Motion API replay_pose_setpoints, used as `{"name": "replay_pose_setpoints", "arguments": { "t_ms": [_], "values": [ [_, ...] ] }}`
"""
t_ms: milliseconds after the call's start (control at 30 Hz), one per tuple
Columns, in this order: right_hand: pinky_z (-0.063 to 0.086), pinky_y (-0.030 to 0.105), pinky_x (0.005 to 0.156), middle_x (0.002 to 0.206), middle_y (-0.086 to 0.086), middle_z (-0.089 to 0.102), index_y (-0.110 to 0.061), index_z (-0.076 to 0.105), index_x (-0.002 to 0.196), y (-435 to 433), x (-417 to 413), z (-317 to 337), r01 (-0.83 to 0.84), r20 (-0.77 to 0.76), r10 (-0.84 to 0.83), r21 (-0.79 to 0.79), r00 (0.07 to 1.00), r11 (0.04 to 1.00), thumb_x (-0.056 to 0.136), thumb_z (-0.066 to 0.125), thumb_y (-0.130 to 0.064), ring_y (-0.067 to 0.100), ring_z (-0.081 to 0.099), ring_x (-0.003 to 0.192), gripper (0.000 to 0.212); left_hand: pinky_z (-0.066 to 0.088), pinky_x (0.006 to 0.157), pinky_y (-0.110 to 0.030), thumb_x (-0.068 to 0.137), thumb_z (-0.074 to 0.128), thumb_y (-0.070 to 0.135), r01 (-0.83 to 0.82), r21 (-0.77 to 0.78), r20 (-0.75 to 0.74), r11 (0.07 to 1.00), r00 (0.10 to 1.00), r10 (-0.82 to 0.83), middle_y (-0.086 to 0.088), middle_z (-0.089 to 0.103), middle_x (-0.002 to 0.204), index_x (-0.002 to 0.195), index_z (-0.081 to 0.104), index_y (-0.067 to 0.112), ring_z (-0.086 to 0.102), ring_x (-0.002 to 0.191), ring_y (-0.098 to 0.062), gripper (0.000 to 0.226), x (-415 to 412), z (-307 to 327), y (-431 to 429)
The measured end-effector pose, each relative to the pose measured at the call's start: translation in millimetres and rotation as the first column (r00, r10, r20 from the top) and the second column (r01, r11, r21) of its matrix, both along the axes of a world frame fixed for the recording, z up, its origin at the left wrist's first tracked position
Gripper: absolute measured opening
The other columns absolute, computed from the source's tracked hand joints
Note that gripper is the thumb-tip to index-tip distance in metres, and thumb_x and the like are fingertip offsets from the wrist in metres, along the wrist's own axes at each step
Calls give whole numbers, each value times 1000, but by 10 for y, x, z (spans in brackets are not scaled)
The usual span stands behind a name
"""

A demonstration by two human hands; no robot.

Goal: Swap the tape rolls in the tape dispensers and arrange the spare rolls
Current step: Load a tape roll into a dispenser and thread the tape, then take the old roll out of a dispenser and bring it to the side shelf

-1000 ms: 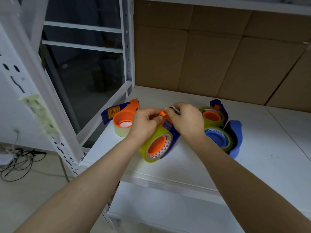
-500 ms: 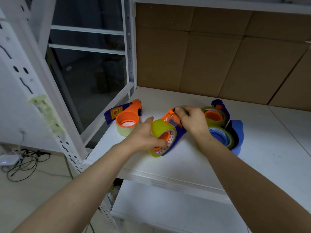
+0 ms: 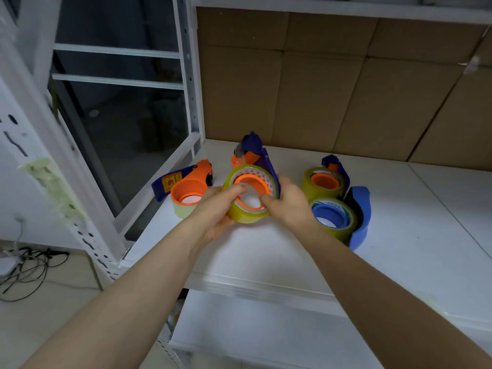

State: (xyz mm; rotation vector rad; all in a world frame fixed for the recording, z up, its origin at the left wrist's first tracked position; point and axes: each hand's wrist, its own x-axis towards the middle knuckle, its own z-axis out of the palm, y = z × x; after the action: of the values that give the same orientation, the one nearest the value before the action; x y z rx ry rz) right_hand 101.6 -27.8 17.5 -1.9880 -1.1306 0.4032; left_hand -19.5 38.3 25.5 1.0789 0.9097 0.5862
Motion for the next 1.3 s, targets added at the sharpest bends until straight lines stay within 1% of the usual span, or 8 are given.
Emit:
{"name": "replay_pose_setpoints", "arguments": {
  "t_ms": [133, 267, 400, 700, 833, 1033, 1167, 1300],
  "values": [
    [51, 42, 84, 112, 18, 63, -3, 50, 117, 187, 258, 127, 102, 100, -98, -36, 990, 994, 89, 54, -23, 36, 60, 103, 34, 50, 86, -31, 78, 62, 56, 102, 193, -181, 976, 981, -67, -5, 65, 111, 120, 56, 15, 61, 102, -20, 59, -7, 140, 132],
    [42, 35, 74, 118, 21, 58, 2, 49, 117, 529, 531, 198, 188, 228, -143, -191, 963, 963, 89, 51, -15, 38, 56, 108, 33, 48, 86, -35, 88, 56, 19, -56, 565, -380, 823, 868, 320, -5, 56, 94, 99, 55, 21, 54, 91, -25, 11, -193, 85, 392],
    [48, 36, 76, 115, 18, 61, 0, 53, 116, 835, 644, 53, 233, 311, -124, -342, 942, 910, 88, 49, -11, 35, 59, 106, 30, 50, 93, -46, 79, 65, 10, -16, 686, -452, 728, 774, 443, -12, 47, 128, 126, 53, 20, 53, 111, -33, 49, -424, -91, 663],
    [43, 40, 99, 131, 18, 47, -2, 42, 131, 1048, 700, -136, 354, 394, -188, -404, 899, 843, 93, 47, -28, 35, 45, 122, 46, 29, 111, -49, 83, 67, 31, 432, 628, -768, 647, 477, 427, -14, 32, 149, 146, 25, 20, 29, 137, -34, 77, -517, -159, 1053],
    [38, 37, 92, 126, 20, 48, -4, 49, 127, 951, 363, -146, 148, 534, -112, -24, 838, 989, 89, 37, -19, 36, 45, 117, 42, 44, 97, -39, 83, 60, 34, 447, 768, -636, 458, 614, 467, -6, 47, 131, 120, 59, 19, 43, 120, -28, 39, -454, -182, 996],
    [46, 32, 94, 111, 10, 66, -5, 65, 109, 862, -89, -282, -122, 63, 125, -60, 990, 991, 90, 47, -7, 25, 59, 104, 26, 32, 106, -39, 86, 55, 35, 804, 433, -894, 407, 324, 311, -6, 56, 96, 109, 50, 15, 56, 103, -28, 31, -324, -257, 788],
    [45, 34, 68, 73, 9, 50, 9, 61, 88, 768, -194, -306, -54, -453, 45, -7, 890, 999, 90, 52, -9, 21, 47, 70, 19, 46, 75, -33, 90, 53, 17, 582, 606, -780, 542, 567, 264, -5, 55, 81, 83, 52, 13, 60, 85, -27, 8, -383, -329, 773],
    [54, 29, 80, 82, 7, 64, -5, 65, 97, 664, -227, -130, -75, -684, 67, 19, 726, 997, 83, 67, -37, 16, 62, 76, 35, 49, 74, -34, 81, 71, 18, 163, 674, -430, 720, 879, 204, -7, 62, 80, 80, 65, 7, 59, 79, -24, 12, -356, -200, 645]
  ]
}}
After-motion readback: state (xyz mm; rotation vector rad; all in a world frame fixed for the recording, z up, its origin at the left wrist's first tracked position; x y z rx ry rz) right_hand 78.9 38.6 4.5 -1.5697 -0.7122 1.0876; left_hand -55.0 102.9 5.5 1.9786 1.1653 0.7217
